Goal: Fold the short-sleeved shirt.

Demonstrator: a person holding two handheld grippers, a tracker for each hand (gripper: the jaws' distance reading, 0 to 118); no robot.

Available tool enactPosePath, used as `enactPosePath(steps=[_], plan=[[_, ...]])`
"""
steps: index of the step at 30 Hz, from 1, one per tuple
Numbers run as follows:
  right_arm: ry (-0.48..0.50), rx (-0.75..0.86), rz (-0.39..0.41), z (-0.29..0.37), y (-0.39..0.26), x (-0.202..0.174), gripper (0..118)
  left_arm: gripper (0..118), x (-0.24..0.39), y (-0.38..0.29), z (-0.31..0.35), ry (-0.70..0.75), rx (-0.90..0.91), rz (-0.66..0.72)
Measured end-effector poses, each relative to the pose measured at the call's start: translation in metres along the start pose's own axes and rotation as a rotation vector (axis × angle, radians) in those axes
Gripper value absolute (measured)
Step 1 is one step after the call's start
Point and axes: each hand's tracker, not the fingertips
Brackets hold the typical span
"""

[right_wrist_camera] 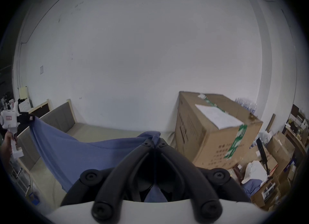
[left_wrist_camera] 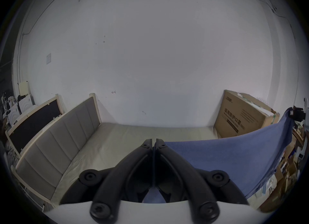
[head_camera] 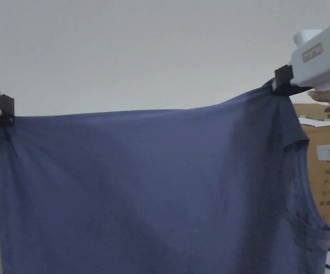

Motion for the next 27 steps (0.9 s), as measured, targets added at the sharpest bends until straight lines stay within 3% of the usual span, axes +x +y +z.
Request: enactPosePath(steps=[8,15,19,23,27], plan=[[-0.085,0.137,0.078,-0.073,0.066,-0.025,1,1,0.0,0.059,-0.063,0.047,0.126,0.128],[-0.117,0.202,0.093,-0.121,0.061,-0.036,1,1,0.005,0.054,-0.111,0.105,0.214,0.106],[-0.123,0.165,0.097,-0.151,0.0,-0.035,1,1,0.014,0.01,-0.149,0.088,0.14,0.037],[-0.075,-0.011,0.067,-0.183,-0.101,-0.033,1,1,0.019,-0.072,-0.182,0.053,0.012,-0.014],[-0.007,-0.206,-0.078,-0.197,-0.229,-0.039,1,1,0.017,-0.187,-0.203,-0.009,-0.186,0.066]])
